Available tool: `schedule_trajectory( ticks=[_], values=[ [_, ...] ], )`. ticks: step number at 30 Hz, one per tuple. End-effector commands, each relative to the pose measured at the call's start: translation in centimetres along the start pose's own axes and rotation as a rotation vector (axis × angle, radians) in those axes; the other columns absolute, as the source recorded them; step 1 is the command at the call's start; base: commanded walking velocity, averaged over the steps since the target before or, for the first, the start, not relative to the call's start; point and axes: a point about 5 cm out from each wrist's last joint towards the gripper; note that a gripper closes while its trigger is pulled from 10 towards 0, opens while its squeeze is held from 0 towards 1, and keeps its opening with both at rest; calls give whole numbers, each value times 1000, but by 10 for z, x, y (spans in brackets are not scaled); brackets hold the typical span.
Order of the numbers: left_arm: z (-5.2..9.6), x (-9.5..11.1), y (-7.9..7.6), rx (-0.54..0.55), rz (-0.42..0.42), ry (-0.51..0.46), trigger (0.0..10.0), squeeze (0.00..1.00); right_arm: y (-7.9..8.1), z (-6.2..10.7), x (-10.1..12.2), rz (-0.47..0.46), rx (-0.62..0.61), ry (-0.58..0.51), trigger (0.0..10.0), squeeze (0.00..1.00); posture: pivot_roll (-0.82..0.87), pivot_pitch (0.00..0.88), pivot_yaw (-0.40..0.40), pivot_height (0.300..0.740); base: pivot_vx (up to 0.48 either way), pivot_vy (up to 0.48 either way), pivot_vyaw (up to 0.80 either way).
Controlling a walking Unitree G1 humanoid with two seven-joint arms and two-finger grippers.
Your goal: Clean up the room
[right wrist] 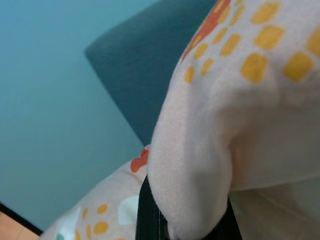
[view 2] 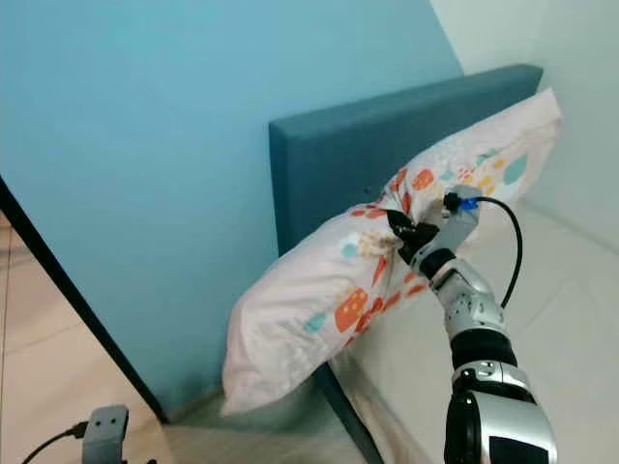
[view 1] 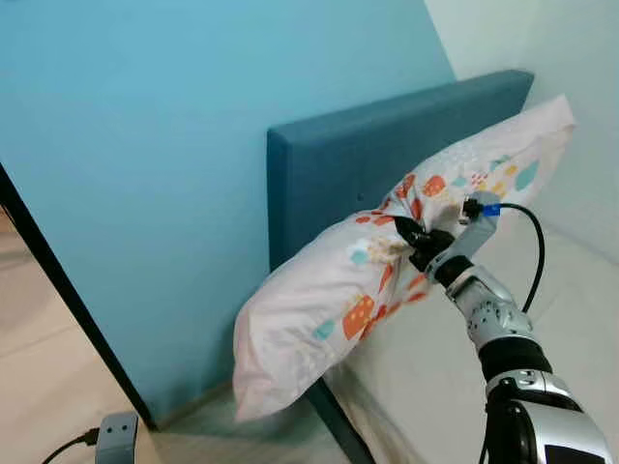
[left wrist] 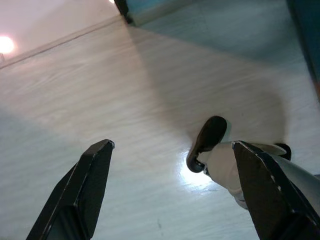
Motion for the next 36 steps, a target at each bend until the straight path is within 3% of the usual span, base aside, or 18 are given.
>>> schedule_trajectory(
  ticks=[1,9,17,31,36],
  values=[
    [-1,2,-2,8,0,4,10000,0,7,-6,24,50,37,-91,10000,0,-6,0,-56,740,0,0,0],
    [-1,5,-5,-25,16,-3,10000,0,16,-8,18,85,98,-64,10000,0,-8,0,-60,740,0,0,361],
    [-2,4,-7,-15,6,7,10000,0,14,-9,18,50,69,-75,10000,0,-12,0,-60,740,0,-420,259],
    [-2,8,-8,-8,32,-5,10000,0,12,-7,19,49,65,-69,10000,0,-24,0,-61,740,0,0,0],
    [-3,12,-9,-19,33,-21,10000,0,18,-7,11,101,122,-23,10000,0,-25,0,-60,740,0,0,293]
  ],
)
Point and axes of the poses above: a point about 5 cm out from each wrist's last joint towards the gripper, its own z axis pointing back from the gripper into the wrist, its own x axis along the axis of the wrist's last joint, y = z × x, and after that the axes turned 3 degrees about -z, right-handed
